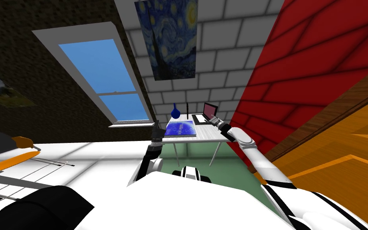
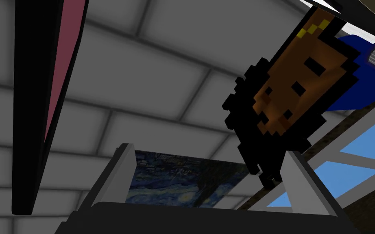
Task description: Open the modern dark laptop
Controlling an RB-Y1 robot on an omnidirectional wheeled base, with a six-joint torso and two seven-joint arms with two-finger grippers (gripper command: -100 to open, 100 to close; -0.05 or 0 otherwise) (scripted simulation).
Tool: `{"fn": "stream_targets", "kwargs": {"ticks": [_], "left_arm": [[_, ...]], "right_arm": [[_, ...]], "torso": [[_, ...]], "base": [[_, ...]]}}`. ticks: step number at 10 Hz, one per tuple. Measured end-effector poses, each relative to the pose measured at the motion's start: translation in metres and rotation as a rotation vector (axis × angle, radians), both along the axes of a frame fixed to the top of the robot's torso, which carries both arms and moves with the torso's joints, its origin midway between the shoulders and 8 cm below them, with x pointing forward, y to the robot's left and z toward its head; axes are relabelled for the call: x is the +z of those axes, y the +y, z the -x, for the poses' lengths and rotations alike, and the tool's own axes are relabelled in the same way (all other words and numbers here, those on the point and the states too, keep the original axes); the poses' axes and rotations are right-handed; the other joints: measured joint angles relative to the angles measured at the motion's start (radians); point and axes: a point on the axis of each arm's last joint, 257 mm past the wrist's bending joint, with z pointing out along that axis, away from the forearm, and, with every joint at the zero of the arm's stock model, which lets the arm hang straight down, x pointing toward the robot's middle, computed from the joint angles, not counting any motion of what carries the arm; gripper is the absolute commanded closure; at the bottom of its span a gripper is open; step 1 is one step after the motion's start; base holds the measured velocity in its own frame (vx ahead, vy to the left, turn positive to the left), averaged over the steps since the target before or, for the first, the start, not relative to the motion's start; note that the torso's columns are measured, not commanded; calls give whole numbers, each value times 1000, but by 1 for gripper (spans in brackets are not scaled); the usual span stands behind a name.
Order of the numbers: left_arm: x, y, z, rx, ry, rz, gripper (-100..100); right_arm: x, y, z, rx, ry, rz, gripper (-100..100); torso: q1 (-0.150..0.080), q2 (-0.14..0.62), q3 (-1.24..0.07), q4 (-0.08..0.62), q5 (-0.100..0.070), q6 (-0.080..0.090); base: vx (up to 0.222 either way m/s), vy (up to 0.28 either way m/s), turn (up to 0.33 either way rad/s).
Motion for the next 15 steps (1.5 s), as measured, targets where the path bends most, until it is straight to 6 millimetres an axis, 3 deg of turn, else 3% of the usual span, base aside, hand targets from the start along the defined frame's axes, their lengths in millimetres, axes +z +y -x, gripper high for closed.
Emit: {"fn": "stream_targets", "kwargs": {"ticks": [7,15], "left_arm": [[0,0,0,0,0,0,0],[0,0,0,0,0,0,0]], "right_arm": [[19,-46,-36,-120,-51,217,-100],[73,-124,-67,-299,-125,498,-100]], "torso": [[0,0,0,0,0,0],[-1,0,0,0,0,0]], "base": [[-9,46,-28],[-11,48,-31]]}}
